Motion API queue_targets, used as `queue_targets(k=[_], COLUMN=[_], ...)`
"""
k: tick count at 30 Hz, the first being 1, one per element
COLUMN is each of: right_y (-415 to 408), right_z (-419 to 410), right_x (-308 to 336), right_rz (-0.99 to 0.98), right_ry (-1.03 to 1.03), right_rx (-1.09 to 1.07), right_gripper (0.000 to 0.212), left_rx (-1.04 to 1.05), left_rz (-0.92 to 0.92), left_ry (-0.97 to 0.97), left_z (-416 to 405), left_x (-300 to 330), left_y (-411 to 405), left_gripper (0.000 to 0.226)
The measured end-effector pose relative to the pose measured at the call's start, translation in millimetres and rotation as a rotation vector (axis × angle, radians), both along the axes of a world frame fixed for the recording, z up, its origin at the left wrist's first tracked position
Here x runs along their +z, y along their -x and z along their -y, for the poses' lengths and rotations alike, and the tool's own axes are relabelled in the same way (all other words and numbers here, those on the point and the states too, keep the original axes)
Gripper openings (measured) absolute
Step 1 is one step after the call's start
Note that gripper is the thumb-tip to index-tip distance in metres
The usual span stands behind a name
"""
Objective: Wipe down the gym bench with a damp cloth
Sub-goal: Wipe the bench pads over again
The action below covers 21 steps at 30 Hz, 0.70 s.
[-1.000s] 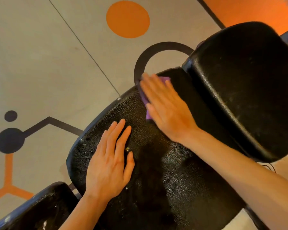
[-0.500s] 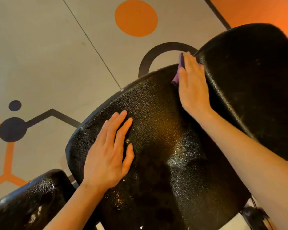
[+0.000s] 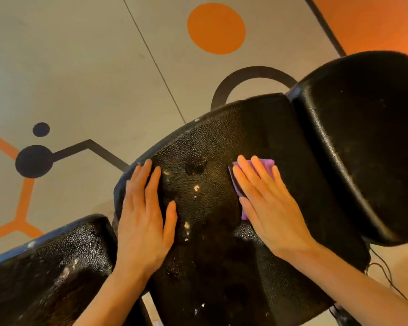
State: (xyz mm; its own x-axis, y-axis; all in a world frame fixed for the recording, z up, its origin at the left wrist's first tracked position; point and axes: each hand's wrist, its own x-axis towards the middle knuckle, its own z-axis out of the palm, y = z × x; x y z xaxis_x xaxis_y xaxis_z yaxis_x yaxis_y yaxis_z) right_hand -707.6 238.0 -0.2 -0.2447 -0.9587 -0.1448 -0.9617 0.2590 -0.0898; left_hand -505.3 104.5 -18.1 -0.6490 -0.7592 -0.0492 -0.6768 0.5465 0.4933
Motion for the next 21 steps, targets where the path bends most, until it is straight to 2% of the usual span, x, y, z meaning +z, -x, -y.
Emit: queue_targets(k=[3,5,7,10,12,18,21], right_y=[11.2,17.9,22.3,12.5,8.2,0.2,-7.4], right_z=[74.4,115.6,102.5,17.8,-16.5,114.5,63.8], right_x=[-1.3,-0.8,-2.9,1.7,4.0,-3.0,-6.7], right_rz=[0.045,0.021,-0.029,-0.121,-0.108,-0.024,-0.072], right_ry=[0.119,0.156,0.121,-0.018,-0.066,0.124,0.053], right_rx=[-0.110,-0.111,-0.030,0.126,0.178,0.016,0.148], right_gripper=[0.054,0.053,0.053,0.058,0.056,0.051,0.055], left_rx=[0.022,0.025,0.023,0.026,0.028,0.023,0.030], left_rz=[0.021,0.033,0.030,0.017,0.025,0.049,0.033], left_ry=[-0.008,-0.002,-0.002,0.004,0.003,-0.016,-0.026], left_z=[-3.2,-3.3,-3.5,-2.5,-2.9,-2.6,-2.5], left_x=[-6.1,-8.3,-9.1,-9.0,-8.7,-7.9,-7.6], left_y=[0.7,1.4,1.2,1.8,1.2,1.6,1.9], left_gripper=[0.065,0.065,0.065,0.065,0.065,0.066,0.066])
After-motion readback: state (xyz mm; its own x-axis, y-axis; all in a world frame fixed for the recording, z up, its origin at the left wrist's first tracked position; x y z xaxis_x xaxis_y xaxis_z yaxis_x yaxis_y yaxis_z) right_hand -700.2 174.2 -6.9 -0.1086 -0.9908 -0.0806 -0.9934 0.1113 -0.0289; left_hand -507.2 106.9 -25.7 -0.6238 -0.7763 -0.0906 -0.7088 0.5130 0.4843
